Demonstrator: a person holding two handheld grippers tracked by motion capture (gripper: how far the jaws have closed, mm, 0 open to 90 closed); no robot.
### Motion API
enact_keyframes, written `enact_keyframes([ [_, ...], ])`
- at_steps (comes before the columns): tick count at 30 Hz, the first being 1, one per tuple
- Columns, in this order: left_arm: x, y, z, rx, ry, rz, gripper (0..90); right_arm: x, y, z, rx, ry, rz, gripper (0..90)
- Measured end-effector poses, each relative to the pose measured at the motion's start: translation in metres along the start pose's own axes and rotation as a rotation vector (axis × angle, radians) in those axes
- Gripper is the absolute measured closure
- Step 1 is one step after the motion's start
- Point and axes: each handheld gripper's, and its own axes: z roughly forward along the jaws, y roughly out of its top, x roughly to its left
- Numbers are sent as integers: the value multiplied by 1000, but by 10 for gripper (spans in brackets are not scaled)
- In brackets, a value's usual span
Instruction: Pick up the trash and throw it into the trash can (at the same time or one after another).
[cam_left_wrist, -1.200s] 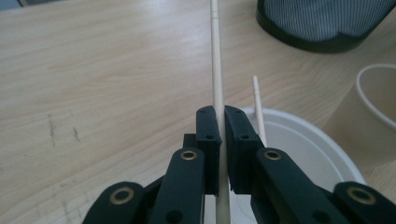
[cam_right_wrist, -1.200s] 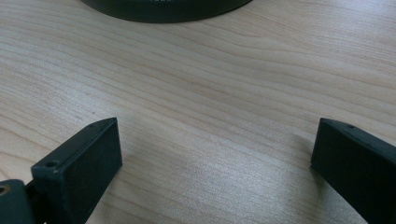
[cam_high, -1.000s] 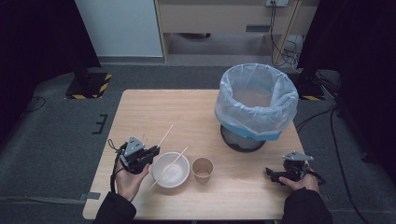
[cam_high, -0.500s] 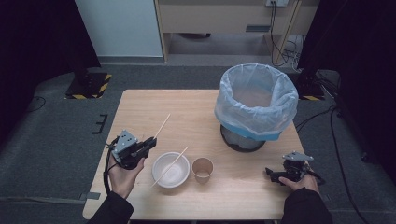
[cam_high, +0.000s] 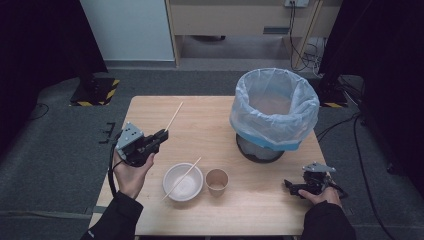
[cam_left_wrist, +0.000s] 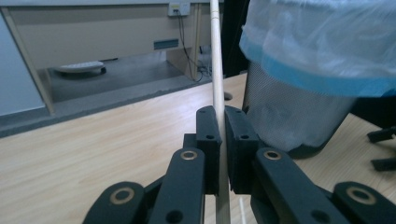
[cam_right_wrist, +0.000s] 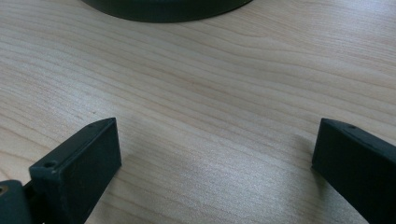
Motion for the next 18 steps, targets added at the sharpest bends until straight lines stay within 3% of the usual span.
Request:
enact_keyframes([
  [5,-8,21,10,-35,-26,6,849,0,0,0,0,0,0,14],
  [18,-38,68,30,-87,-71,78,849,0,0,0,0,0,0,14],
])
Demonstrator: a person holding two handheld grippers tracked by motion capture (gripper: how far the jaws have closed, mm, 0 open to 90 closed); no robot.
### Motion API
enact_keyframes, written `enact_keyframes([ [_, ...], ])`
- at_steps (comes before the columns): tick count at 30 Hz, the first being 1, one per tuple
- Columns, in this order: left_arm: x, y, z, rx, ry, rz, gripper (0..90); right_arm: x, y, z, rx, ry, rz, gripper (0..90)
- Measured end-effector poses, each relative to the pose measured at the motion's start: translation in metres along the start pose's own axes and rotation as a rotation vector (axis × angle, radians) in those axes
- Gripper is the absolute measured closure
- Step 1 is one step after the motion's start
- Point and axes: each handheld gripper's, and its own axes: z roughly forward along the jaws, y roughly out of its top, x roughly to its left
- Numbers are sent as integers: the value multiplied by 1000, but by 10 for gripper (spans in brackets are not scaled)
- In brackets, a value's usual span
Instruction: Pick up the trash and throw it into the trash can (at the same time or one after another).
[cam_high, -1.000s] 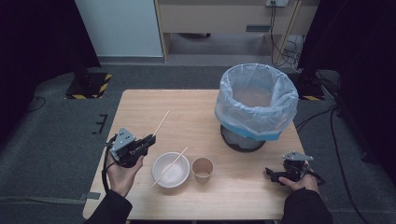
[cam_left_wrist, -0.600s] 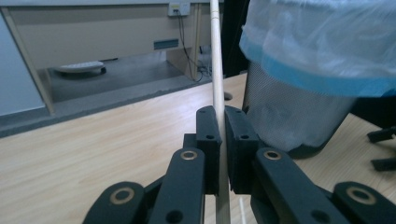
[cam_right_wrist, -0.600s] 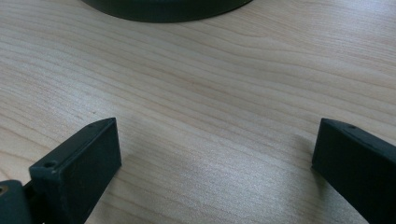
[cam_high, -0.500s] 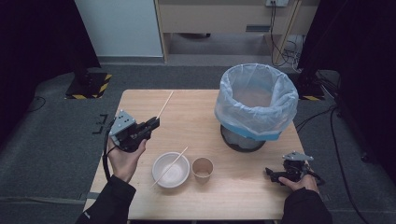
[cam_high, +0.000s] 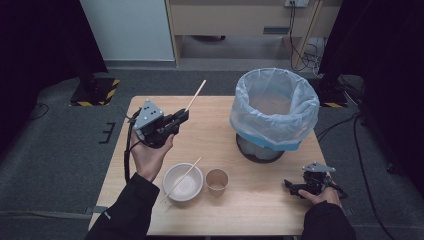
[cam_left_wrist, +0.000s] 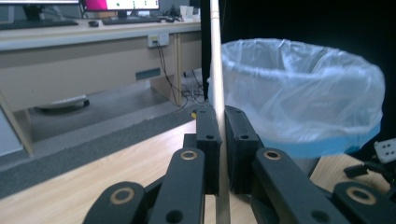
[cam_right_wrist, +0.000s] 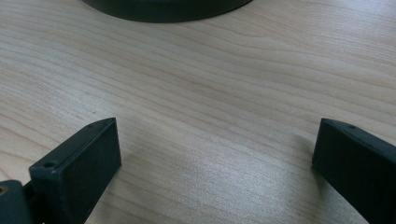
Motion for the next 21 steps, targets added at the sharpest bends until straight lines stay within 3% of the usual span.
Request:
enact_keyframes([
  [11,-17,44,18,-75,-26,50,849,0,0,0,0,0,0,14],
  [16,-25,59,25,-102,-49,52,849,0,0,0,0,0,0,14],
  [20,-31,71,34,-127,-50,78,849,0,0,0,-4,-1,-1,14],
  [21,-33,73,35,-124,-61,67,849,0,0,0,-4,-1,-1,14],
])
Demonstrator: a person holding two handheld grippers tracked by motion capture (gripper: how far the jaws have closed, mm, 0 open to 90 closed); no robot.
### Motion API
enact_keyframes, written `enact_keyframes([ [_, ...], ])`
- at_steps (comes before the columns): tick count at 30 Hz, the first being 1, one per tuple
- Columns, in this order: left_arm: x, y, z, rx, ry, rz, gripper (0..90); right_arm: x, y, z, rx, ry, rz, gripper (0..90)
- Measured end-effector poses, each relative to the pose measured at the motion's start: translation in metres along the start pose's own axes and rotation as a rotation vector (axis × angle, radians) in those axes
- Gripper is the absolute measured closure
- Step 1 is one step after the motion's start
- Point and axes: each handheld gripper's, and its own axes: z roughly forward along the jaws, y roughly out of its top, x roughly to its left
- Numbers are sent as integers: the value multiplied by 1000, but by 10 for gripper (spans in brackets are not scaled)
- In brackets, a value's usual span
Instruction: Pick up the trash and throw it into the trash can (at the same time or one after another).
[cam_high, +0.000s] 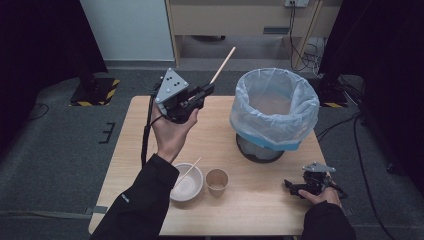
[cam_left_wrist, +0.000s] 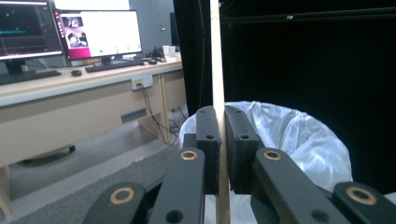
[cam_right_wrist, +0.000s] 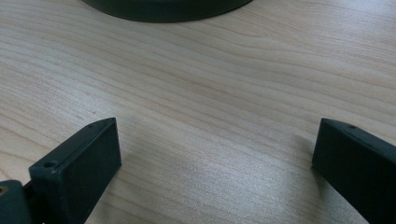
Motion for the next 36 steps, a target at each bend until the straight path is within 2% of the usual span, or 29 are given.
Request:
enact_keyframes([
  [6,-7,8,19,-16,-25,-2,849,0,0,0,0,0,0,14],
  [15,-16,8,47,-23,-32,4,849,0,0,0,0,0,0,13],
  [22,-16,11,63,-35,-30,4,849,0,0,0,0,0,1,12],
  [25,-17,13,69,-42,-39,-12,849,0,0,0,1,1,3,12],
  [36,-27,22,93,-49,-42,8,849,0,0,0,1,2,1,9],
])
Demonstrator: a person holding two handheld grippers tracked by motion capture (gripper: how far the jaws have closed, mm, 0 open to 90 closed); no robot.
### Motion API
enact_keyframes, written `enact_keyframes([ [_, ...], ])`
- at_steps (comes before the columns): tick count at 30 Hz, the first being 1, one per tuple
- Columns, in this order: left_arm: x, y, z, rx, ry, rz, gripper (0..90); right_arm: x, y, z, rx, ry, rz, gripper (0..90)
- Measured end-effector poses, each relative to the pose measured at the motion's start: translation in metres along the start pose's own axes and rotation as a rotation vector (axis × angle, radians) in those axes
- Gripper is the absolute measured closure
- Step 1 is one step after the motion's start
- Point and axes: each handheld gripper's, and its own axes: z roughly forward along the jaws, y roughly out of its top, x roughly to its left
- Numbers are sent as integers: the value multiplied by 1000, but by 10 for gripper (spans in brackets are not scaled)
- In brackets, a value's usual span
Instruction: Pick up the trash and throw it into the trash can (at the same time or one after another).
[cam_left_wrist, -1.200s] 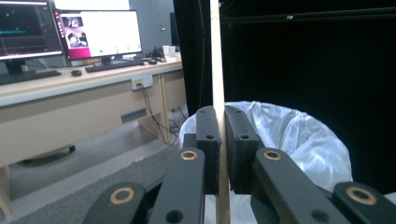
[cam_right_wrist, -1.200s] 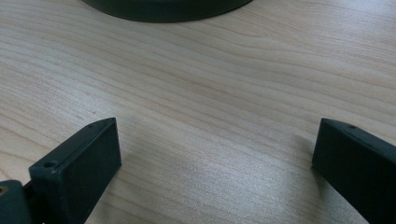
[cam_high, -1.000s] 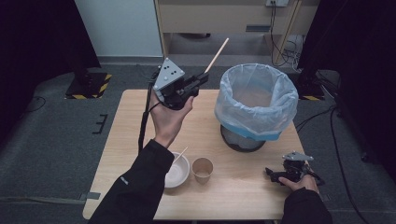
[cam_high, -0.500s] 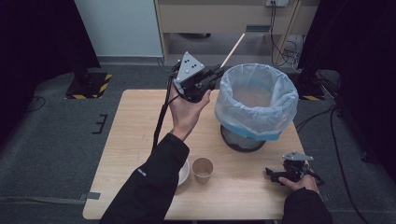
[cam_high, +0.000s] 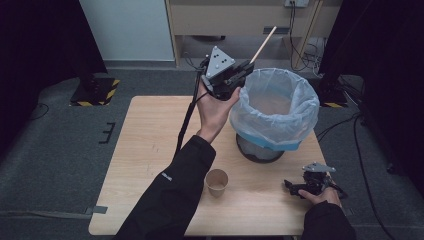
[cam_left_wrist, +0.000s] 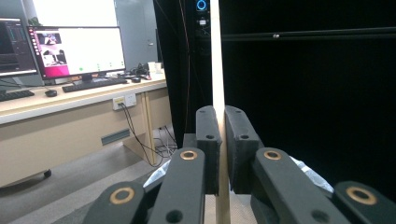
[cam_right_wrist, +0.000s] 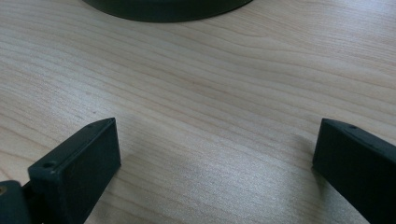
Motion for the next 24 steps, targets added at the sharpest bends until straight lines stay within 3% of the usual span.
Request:
enact_keyframes([
  [5,-4,0,13,1,0,9,849,0,0,0,-1,1,-5,8],
  [15,-10,-6,43,-2,-27,-13,849,0,0,0,-1,1,-5,8],
  [24,-17,-18,69,24,-51,-5,849,0,0,0,1,3,-9,9],
])
